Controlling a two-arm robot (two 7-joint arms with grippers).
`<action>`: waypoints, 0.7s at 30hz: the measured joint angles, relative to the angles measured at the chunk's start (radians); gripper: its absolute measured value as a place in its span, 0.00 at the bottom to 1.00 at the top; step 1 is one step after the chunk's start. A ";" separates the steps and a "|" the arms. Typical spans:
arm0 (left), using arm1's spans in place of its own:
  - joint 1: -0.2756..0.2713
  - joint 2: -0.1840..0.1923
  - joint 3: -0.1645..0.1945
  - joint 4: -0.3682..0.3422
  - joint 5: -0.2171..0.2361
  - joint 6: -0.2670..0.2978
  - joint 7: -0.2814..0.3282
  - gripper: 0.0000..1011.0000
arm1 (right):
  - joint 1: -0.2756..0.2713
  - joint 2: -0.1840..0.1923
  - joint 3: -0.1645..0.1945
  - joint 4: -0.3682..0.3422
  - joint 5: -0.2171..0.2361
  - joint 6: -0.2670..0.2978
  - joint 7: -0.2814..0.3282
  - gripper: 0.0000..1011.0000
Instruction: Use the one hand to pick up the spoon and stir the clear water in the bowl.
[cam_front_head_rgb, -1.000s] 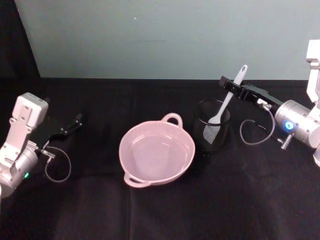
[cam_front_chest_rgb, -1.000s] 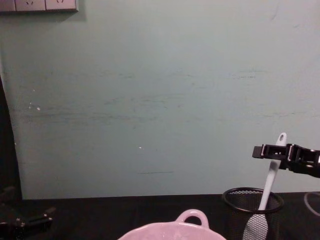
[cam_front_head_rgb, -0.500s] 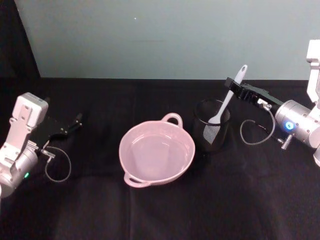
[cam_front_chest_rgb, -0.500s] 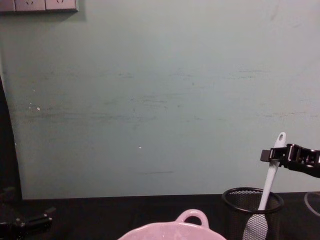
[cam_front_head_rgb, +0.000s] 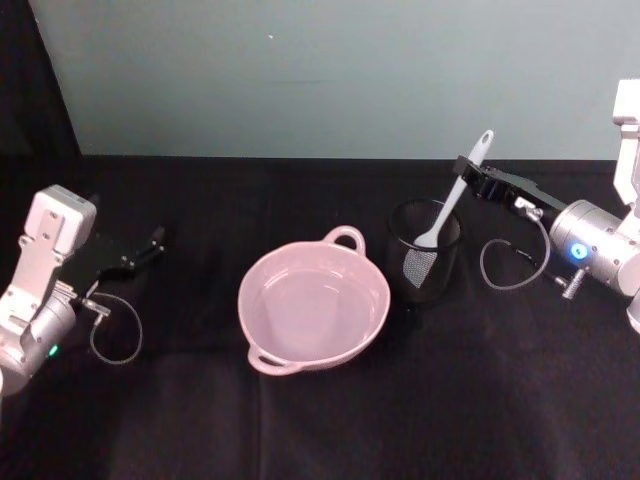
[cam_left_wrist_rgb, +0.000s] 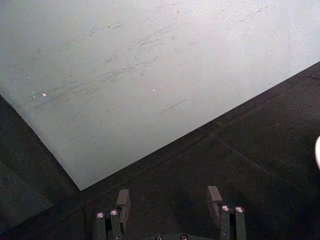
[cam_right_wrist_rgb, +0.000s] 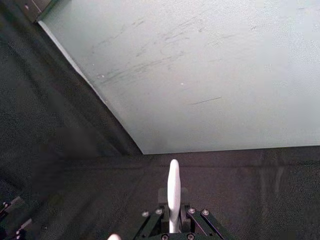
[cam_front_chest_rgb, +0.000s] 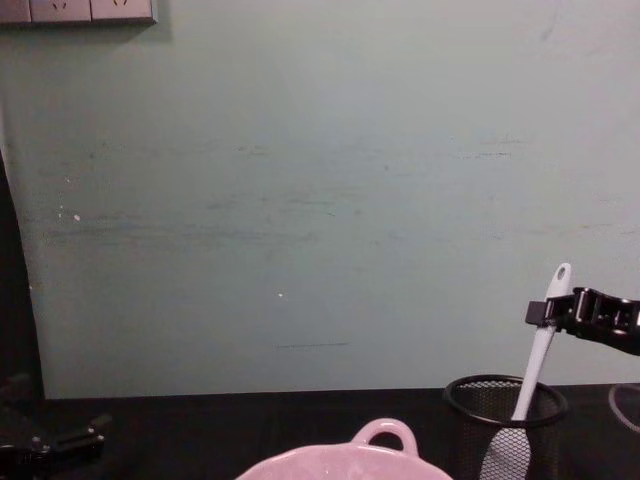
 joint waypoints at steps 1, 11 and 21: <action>0.000 0.000 0.000 0.000 0.000 0.000 0.000 1.00 | -0.001 0.001 0.000 -0.003 -0.004 -0.003 0.000 0.12; 0.000 0.000 0.000 0.000 0.000 0.000 0.000 1.00 | -0.067 0.061 0.008 -0.158 -0.119 -0.083 -0.022 0.12; 0.000 0.000 0.000 0.000 0.000 0.000 0.000 1.00 | -0.107 0.120 0.067 -0.338 -0.121 -0.008 -0.049 0.12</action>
